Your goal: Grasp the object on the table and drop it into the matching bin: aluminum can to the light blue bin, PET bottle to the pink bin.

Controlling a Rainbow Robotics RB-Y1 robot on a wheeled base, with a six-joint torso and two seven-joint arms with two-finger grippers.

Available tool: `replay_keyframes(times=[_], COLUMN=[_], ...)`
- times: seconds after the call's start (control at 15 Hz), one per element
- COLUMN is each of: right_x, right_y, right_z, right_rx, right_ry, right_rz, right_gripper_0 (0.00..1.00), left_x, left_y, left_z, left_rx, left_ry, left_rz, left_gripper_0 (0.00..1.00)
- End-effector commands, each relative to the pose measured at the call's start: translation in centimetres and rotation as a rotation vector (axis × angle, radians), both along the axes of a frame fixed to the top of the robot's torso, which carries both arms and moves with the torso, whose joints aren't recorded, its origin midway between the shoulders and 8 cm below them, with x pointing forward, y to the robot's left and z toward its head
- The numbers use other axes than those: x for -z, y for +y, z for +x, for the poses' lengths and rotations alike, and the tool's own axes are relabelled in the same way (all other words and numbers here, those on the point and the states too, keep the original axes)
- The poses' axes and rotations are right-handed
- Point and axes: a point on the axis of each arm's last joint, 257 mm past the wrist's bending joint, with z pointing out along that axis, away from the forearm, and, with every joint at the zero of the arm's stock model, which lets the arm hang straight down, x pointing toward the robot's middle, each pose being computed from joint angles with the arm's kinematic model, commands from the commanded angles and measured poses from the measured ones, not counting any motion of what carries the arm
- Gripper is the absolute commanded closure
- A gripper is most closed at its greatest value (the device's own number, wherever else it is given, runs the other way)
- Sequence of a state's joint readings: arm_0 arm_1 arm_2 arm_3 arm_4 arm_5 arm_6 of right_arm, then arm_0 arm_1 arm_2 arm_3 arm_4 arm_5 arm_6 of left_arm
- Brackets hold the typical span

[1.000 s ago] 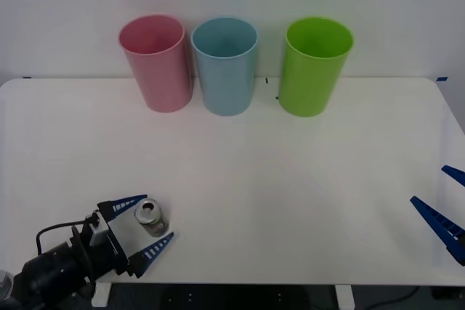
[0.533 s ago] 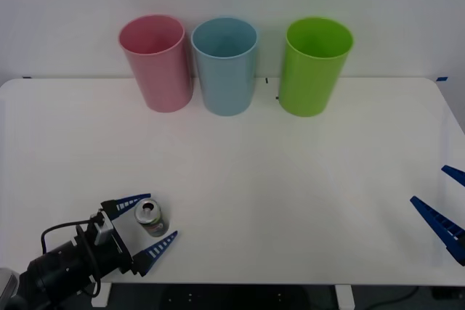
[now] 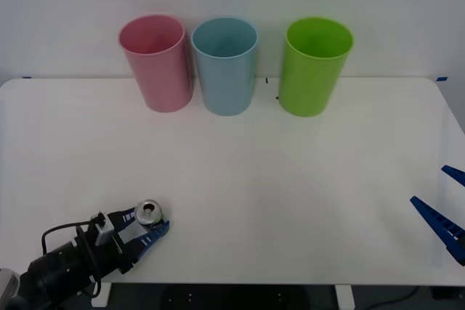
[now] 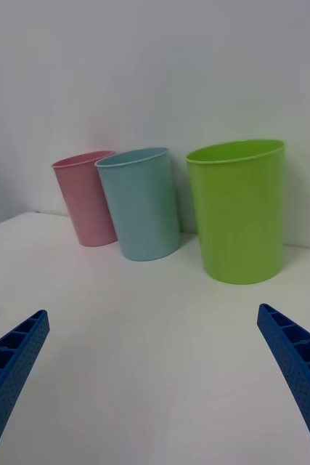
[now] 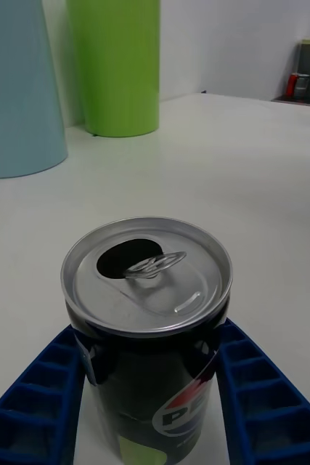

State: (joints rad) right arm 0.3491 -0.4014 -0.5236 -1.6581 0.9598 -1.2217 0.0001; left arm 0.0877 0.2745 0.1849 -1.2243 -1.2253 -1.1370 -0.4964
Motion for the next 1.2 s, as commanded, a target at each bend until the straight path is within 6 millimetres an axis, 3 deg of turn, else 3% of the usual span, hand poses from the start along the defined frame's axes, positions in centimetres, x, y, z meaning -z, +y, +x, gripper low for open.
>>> replay_keyframes(times=[0.07,0.6,0.93,1.07,1.2], right_x=[0.0,0.0,0.0,0.0,0.0], right_y=[0.0,0.0,0.0,0.0,0.0], right_z=[0.0,0.0,0.0,0.0,0.0], right_rx=[0.0,0.0,0.0,0.0,0.0], right_ry=[0.0,0.0,0.0,0.0,0.0], right_rz=[0.0,0.0,0.0,0.0,0.0], right_gripper_0=[0.0,0.0,0.0,0.0,0.0], left_x=[0.0,-1.0,-4.0,-6.2,-8.3], left_y=[0.0,0.5,-0.4,-0.7,0.7], left_z=[0.0,0.5,1.6,2.0,2.7], left_rx=[-0.001,-0.013,0.001,0.005,-0.025], left_ry=[0.0,-0.01,-0.039,-0.067,-0.088], left_rz=[0.001,-0.013,-0.074,-0.114,-0.145], left_gripper_0=[1.0,1.0,1.0,1.0,1.0])
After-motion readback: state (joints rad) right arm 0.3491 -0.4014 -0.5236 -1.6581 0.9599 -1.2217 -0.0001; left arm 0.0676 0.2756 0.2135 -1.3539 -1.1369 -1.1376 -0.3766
